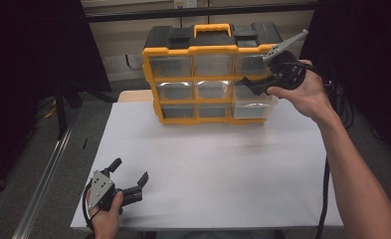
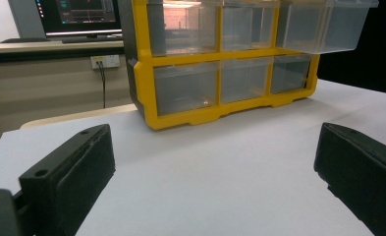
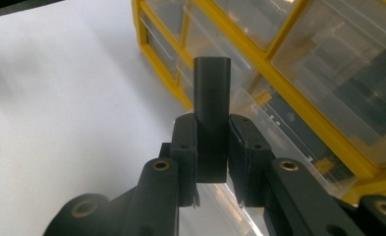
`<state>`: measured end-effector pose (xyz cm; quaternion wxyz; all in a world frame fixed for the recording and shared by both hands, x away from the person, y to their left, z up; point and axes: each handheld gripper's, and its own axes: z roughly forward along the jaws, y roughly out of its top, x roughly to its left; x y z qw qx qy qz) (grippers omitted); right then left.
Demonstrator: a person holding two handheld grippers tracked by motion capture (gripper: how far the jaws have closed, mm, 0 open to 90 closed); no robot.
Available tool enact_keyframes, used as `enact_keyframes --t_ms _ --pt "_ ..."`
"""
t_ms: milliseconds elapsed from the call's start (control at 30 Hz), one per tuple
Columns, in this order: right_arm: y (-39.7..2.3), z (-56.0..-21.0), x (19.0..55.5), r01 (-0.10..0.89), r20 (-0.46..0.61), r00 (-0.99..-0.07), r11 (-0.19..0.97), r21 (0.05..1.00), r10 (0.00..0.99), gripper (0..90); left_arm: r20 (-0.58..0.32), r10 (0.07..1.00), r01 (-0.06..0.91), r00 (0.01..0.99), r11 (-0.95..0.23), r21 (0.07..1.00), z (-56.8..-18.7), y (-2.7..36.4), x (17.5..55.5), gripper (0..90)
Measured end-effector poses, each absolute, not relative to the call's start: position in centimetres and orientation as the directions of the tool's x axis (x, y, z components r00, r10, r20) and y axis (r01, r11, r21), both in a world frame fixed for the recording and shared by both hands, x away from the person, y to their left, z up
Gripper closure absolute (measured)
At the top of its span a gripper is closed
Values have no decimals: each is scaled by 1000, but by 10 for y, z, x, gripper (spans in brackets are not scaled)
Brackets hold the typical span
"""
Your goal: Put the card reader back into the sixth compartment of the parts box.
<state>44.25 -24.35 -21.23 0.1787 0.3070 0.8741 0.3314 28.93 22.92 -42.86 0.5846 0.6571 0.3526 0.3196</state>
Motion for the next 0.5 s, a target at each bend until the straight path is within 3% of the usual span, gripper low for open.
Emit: enact_keyframes --t_ms 500 --pt "-246 -215 468 505 -116 -707 613 607 697 739 9 832 87 555 -69 994 -428 229 289 19"
